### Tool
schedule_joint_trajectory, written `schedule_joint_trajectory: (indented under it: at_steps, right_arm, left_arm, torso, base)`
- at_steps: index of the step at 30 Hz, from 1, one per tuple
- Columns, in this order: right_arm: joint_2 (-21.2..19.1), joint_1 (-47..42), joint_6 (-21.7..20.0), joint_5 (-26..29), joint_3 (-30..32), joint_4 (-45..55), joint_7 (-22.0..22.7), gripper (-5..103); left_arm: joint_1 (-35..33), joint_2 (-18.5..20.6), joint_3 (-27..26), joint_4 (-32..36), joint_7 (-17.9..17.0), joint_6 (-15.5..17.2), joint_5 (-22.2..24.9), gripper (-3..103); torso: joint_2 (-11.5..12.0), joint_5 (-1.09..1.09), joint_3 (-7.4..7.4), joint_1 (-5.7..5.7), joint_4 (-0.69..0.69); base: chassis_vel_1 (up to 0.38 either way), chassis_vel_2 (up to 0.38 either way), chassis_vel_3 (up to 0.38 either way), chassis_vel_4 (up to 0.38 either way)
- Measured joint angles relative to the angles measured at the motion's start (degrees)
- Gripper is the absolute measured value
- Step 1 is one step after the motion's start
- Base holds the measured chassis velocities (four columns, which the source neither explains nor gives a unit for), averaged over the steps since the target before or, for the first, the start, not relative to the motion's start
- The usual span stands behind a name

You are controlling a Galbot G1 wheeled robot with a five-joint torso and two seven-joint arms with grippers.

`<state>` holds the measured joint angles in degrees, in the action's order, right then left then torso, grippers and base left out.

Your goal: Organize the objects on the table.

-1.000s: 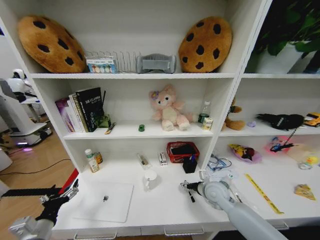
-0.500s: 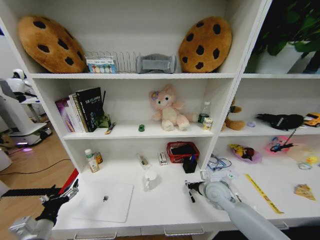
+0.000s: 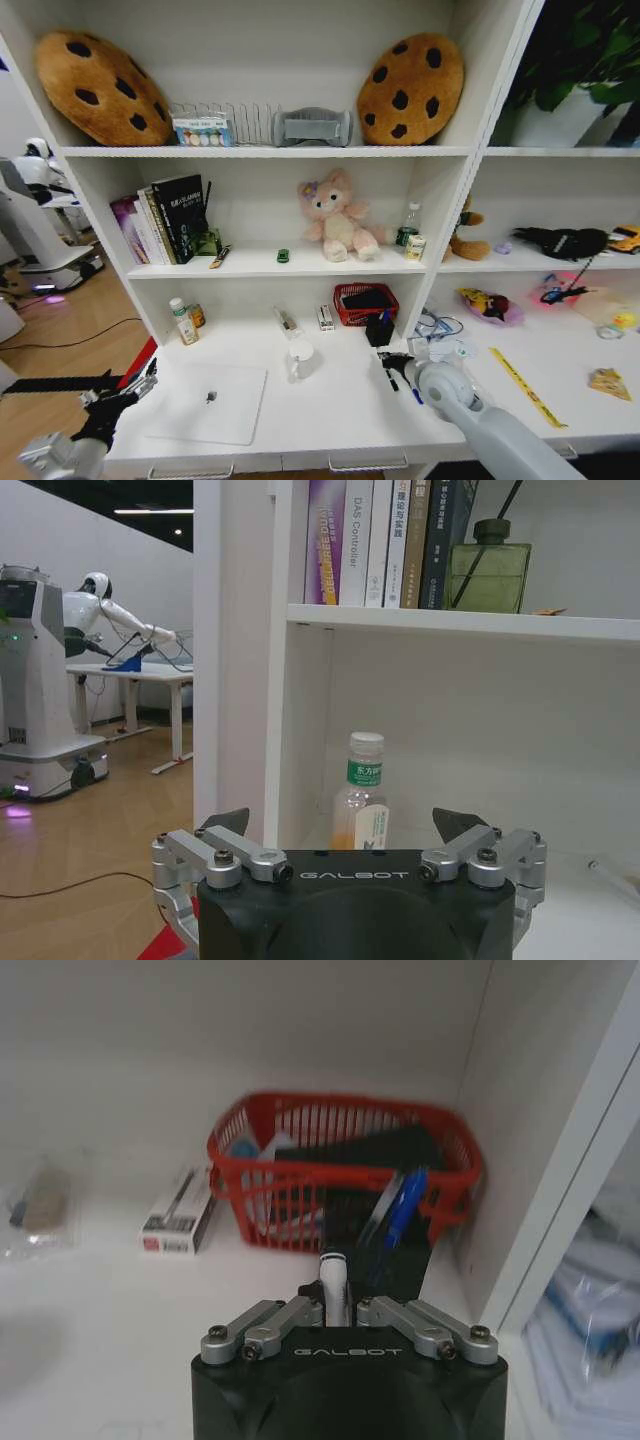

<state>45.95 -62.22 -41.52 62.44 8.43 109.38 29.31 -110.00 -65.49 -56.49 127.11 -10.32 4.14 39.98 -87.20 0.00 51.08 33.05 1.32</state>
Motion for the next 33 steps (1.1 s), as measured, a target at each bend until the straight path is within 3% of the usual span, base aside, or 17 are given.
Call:
schedule_joint_trajectory:
  at_steps: [2, 3, 6, 7, 9, 10, 12, 13, 14, 18, 33]
  right_arm:
    - [0.6, -2.37, 2.95, -5.87, 4.15, 2.59, -3.47, 10]
    - [0.6, -2.37, 2.95, -5.87, 4.15, 2.59, -3.47, 10]
    - [1.29, -3.79, 20.65, -29.18, 6.33, 1.14, -14.14, 10]
    - [1.29, -3.79, 20.65, -29.18, 6.33, 1.14, -14.14, 10]
    - [2.68, -2.55, 33.56, -42.47, 5.69, -2.83, -18.29, 10]
    - [2.68, -2.55, 33.56, -42.47, 5.69, -2.83, -18.29, 10]
    - [3.59, -1.66, 37.97, -45.99, 5.09, -4.57, -19.27, 10]
    - [4.61, -0.5, 42.83, -48.54, 4.31, -7.18, -19.74, 10]
    - [4.61, -0.5, 42.83, -48.54, 4.31, -7.18, -19.74, 10]
    - [7.82, 3.57, 49.76, -50.34, 2.22, -15.36, -20.8, 10]
    - [13.38, 11.73, 54.46, -49.89, -2.02, -27.87, -22.7, 10]
  left_arm:
    - [0.01, 0.0, 0.0, 0.0, 0.0, 0.0, 0.0, 100]
    - [0.01, 0.0, 0.0, 0.0, 0.0, 0.0, 0.0, 100]
    - [0.0, 0.0, 0.0, 0.0, 0.0, 0.0, 0.0, 100]
    - [0.0, 0.0, 0.0, 0.0, 0.0, 0.0, 0.0, 100]
    - [0.0, 0.0, 0.0, 0.0, 0.0, 0.0, 0.0, 100]
    - [0.0, 0.0, 0.0, 0.0, 0.0, 0.0, 0.0, 100]
    - [0.0, 0.0, 0.0, 0.0, 0.0, 0.0, 0.0, 100]
    - [0.0, 0.01, 0.0, 0.0, 0.0, 0.0, 0.0, 100]
    - [0.0, 0.01, 0.0, 0.0, 0.0, 0.0, 0.0, 100]
    - [0.0, 0.0, 0.0, 0.0, 0.0, 0.0, 0.0, 100]
    - [0.0, 0.0, 0.0, 0.0, 0.0, 0.0, 0.0, 100]
  torso:
    - [0.0, 0.0, 0.0, 0.0, 0.0]
    - [0.0, 0.0, 0.0, 0.0, 0.0]
    - [0.0, -0.01, 0.0, 0.0, 0.0]
    - [0.0, -0.01, 0.0, 0.0, 0.0]
    - [0.0, 0.0, 0.0, 0.0, 0.0]
    - [0.0, 0.0, 0.0, 0.0, 0.0]
    - [0.0, -0.01, 0.0, 0.0, 0.0]
    - [0.0, -0.01, 0.0, 0.0, 0.0]
    - [0.0, -0.01, 0.0, 0.0, 0.0]
    - [0.0, 0.0, 0.0, 0.0, 0.01]
    - [0.0, -0.01, 0.0, 0.0, 0.0]
  base:
    - [0.0, 0.0, 0.0, 0.0]
    - [0.0, 0.0, 0.0, 0.0]
    - [0.0, 0.0, 0.0, 0.0]
    - [0.0, 0.0, 0.0, 0.0]
    - [0.0, 0.0, 0.0, 0.0]
    - [0.0, 0.0, 0.0, 0.0]
    - [0.0, 0.0, 0.0, 0.0]
    - [0.0, 0.0, 0.0, 0.0]
    - [0.0, 0.0, 0.0, 0.0]
    - [0.0, 0.0, 0.0, 0.0]
    - [0.0, 0.0, 0.0, 0.0]
